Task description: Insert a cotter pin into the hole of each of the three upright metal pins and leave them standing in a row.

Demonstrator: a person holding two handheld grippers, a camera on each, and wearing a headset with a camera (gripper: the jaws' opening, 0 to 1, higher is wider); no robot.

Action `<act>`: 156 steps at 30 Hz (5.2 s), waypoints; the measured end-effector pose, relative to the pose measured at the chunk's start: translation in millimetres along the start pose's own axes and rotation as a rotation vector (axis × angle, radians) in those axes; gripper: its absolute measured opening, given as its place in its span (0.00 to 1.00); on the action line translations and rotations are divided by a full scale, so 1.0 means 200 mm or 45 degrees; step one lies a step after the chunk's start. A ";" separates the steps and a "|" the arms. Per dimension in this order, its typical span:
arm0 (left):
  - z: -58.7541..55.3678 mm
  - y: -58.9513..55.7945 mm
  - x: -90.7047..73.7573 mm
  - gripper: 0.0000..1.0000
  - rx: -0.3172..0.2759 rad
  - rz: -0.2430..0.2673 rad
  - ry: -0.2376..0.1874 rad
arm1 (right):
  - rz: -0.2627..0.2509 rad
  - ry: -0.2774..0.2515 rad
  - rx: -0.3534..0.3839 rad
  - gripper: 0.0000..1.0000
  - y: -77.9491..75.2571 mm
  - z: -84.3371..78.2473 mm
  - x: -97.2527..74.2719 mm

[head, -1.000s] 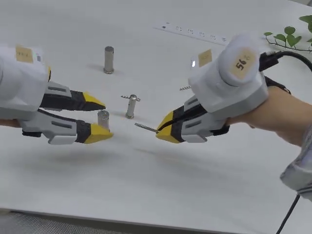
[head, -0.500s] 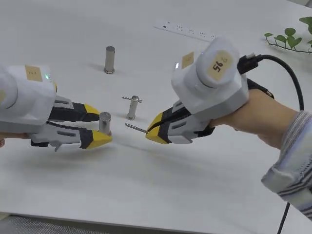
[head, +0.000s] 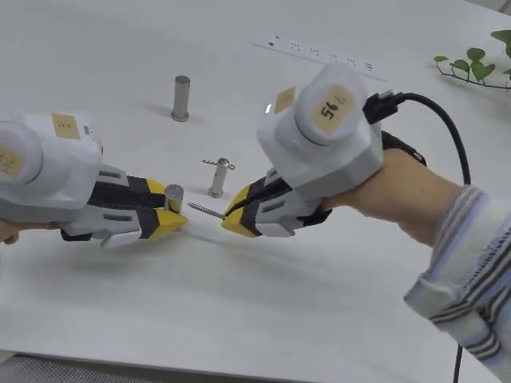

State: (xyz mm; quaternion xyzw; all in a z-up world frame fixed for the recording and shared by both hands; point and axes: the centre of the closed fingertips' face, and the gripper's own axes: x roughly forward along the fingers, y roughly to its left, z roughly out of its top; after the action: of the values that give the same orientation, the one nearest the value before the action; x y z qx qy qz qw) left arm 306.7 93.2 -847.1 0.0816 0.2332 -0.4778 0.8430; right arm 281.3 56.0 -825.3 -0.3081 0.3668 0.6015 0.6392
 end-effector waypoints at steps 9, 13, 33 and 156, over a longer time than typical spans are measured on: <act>0.00 0.00 0.00 0.12 -0.014 0.079 -0.022 | -0.012 -0.010 0.018 0.04 -0.02 0.03 0.02; 0.00 0.01 0.00 0.12 -0.018 0.107 -0.018 | -0.022 -0.010 0.025 0.04 -0.02 0.02 0.02; 0.00 0.00 0.00 0.12 -0.077 0.163 -0.041 | -0.070 -0.106 0.091 0.04 -0.02 0.12 0.04; -0.07 -0.08 -0.09 0.99 -0.208 0.159 -0.023 | -0.132 -0.461 -0.020 0.13 -0.07 0.25 0.01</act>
State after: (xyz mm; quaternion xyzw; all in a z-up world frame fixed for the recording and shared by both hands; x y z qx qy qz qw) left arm 280.7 103.8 -848.2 0.0227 0.2582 -0.4043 0.8771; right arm 299.2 98.2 -800.4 -0.2185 0.2247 0.6162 0.7225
